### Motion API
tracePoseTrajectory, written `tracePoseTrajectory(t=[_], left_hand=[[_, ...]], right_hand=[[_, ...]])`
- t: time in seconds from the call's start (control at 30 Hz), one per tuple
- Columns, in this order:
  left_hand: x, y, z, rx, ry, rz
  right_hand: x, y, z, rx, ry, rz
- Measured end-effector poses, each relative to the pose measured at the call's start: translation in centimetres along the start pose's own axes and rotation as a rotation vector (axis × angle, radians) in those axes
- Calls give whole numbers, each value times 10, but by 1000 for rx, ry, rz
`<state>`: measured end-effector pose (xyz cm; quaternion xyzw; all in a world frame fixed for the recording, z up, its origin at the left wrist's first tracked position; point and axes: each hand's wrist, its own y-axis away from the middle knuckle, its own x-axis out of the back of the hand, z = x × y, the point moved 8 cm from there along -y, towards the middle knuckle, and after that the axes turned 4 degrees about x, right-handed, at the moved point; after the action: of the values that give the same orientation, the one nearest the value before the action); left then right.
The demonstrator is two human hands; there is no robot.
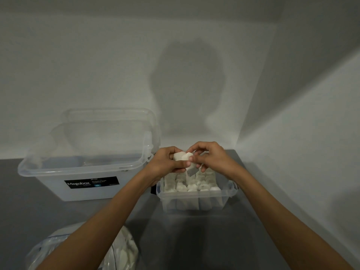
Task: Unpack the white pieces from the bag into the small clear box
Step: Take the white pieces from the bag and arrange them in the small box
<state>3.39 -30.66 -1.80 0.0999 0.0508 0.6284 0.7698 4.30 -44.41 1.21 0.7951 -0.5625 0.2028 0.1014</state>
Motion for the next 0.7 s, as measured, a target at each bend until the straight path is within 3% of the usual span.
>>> tracePoseTrajectory(t=[0.2,0.33,0.57,0.7], left_hand=[[6,-1,-3,39,124,19],[32,0,-4,45,104,134],[53,3,-5,48,67,203],[50,4,-7,60,54,200]], right_hand=[[1,-4,7,-64,-101,33],[5,-11,26,-167,-76,102],[-69,-15,58,-342,279,-386],[-103,-21,68,-333,525,-557]])
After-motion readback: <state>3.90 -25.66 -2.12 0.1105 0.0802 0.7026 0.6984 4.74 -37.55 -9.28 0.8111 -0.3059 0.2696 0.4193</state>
